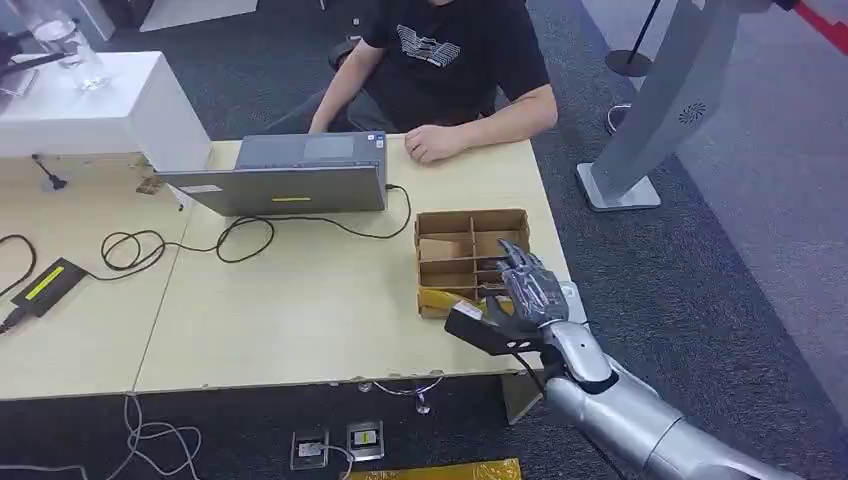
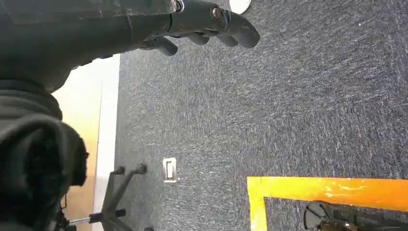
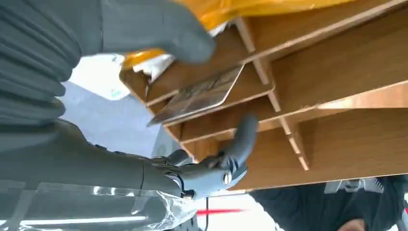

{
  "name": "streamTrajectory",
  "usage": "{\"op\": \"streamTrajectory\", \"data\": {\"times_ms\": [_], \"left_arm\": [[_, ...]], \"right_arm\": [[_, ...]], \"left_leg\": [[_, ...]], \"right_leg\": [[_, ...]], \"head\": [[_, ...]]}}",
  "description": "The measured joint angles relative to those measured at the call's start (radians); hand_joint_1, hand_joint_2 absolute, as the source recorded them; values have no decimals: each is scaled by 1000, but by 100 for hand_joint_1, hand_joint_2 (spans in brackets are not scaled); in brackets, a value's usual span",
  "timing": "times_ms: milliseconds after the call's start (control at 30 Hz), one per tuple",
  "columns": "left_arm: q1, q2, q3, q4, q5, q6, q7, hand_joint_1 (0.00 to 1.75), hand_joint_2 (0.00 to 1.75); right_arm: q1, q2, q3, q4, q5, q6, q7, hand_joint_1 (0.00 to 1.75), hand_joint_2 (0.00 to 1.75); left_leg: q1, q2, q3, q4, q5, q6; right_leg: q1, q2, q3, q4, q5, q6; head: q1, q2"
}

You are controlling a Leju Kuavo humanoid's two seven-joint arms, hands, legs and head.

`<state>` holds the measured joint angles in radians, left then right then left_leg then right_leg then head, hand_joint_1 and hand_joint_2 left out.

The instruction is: Pass the card to the sensor for recognition and then transmit it.

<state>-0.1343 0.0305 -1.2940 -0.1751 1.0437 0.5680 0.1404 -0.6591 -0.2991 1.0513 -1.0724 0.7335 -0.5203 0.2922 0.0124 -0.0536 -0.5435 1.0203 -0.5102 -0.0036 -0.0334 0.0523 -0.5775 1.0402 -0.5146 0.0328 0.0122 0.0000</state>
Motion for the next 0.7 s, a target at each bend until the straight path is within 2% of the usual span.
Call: {"op": "streamTrajectory", "data": {"times_ms": [67, 100, 267, 367, 400, 433, 533, 567, 700], "left_arm": [[0, 0, -5, 0, 1, 1, 0, 0, 0], [0, 0, -7, 0, 1, 1, 0, 0, 0], [0, 0, -9, 0, 4, 2, 0, 0, 0], [0, 0, -10, 0, 6, 2, 0, 0, 0], [0, 0, -10, 0, 6, 2, 0, 0, 0], [0, 0, -10, 0, 6, 2, 0, 0, 0], [0, 0, -14, 0, 6, 2, 0, 0, 0], [0, 0, -15, 0, 6, 2, 0, 0, 0], [0, 1, -16, 0, 7, 2, 0, 0, 0]], "right_arm": [[-7, 3, 0, 21, 41, -5, 15, 168, 175], [-11, 3, 0, 32, 55, -6, 20, 157, 175], [-26, 3, -1, 78, 129, -1, 42, 159, 175], [-30, 3, -2, 92, 149, 0, 48, 152, 175], [-32, 3, -2, 97, 151, 0, 49, 122, 175], [-33, 3, -2, 101, 152, 3, 50, 136, 175], [-33, 2, -3, 109, 153, 10, 55, 154, 175], [-33, 2, -3, 110, 150, 10, 55, 164, 175], [-33, 2, -4, 116, 108, 8, 29, 175, 175]], "left_leg": [[0, 0, 0, 0, 0, 0], [0, 0, 0, 0, 0, 0], [0, 0, 0, 0, 0, 0], [0, 0, 0, 0, 0, 0], [0, 0, 0, 0, 0, 0], [0, 0, 0, 0, 0, 0], [0, 0, 1, 0, 0, 0], [0, 1, 1, 0, 0, 0], [0, 1, 1, 0, 0, 0]], "right_leg": [[0, 0, 0, 0, 0, 0], [0, 0, 0, 0, 0, 0], [0, 0, 0, 0, 0, 0], [0, 0, 0, 0, 0, 0], [0, 0, 0, 0, 0, 0], [0, 0, 0, 0, 0, 0], [0, 0, 0, 0, 0, 0], [0, 1, 0, 0, 0, 0], [0, 1, 0, 0, 0, 0]], "head": [[0, 0], [0, 0], [0, 0], [0, 0], [0, 0], [0, 0], [0, 0], [0, 0], [-1, 0]]}}
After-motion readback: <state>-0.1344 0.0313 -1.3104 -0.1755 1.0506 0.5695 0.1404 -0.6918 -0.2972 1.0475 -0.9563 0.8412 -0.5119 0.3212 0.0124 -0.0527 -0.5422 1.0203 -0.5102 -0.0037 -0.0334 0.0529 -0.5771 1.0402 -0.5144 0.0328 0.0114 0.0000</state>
